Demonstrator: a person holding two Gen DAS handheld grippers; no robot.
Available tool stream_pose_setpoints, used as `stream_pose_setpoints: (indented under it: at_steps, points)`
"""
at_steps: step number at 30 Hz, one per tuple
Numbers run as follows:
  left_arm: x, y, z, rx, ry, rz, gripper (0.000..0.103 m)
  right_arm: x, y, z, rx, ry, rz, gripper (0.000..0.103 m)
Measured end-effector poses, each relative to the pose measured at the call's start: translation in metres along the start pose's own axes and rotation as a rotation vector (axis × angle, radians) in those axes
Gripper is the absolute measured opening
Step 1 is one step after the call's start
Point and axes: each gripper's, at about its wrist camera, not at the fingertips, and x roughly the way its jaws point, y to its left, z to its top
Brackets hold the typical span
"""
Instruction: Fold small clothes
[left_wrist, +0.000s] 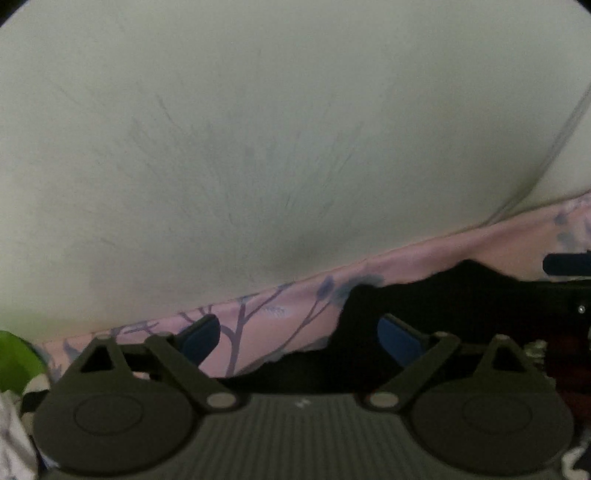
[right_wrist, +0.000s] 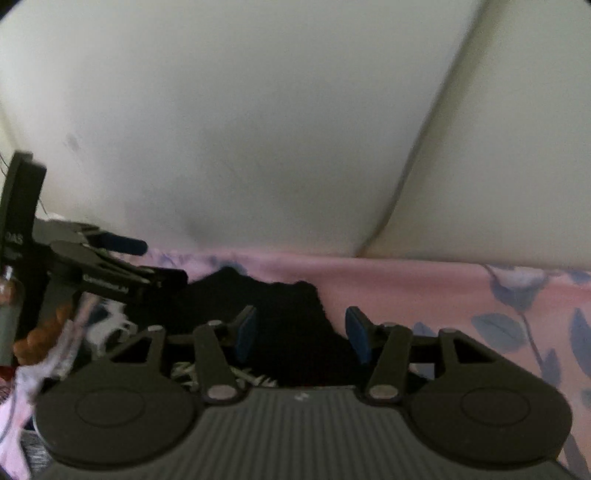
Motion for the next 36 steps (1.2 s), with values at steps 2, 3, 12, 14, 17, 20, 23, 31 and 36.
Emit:
stream_pose_setpoints:
  at_steps: [2,3,12,14,17,20,23,31,36]
  points:
    - [0.012,0.004,-0.004,-0.020,0.024,-0.065,0.085,0.015,0.000,0.000,-0.006,0.030,-0.006,0.048]
    - [0.016,0.005,-0.008,-0.030,0.038,-0.104,0.067,0.021,0.000,-0.001,-0.003,0.043,0.001,0.046]
    - [-0.044,-0.007,-0.033,-0.003,-0.128,-0.220,0.015,-0.041,0.039,-0.014,-0.105,-0.106,0.019,0.011]
    - [-0.084,-0.003,-0.050,-0.002,-0.205,-0.262,0.015,-0.081,0.060,-0.025,-0.155,-0.169,0.026,0.011]
    - [-0.143,0.001,-0.092,0.020,-0.307,-0.308,0.015,-0.139,0.094,-0.056,-0.258,-0.235,0.028,0.010]
    - [-0.180,0.009,-0.144,0.028,-0.349,-0.358,0.015,-0.189,0.128,-0.106,-0.352,-0.266,0.018,0.009]
    - [-0.200,0.007,-0.203,0.034,-0.341,-0.394,0.015,-0.215,0.156,-0.167,-0.414,-0.256,-0.013,0.009]
    - [-0.179,0.000,-0.299,-0.004,-0.160,-0.411,0.041,-0.195,0.183,-0.273,-0.405,-0.144,-0.091,0.036]
    - [-0.211,0.046,-0.308,-0.114,-0.288,-0.445,0.068,-0.241,0.172,-0.270,-0.313,-0.262,-0.036,0.042]
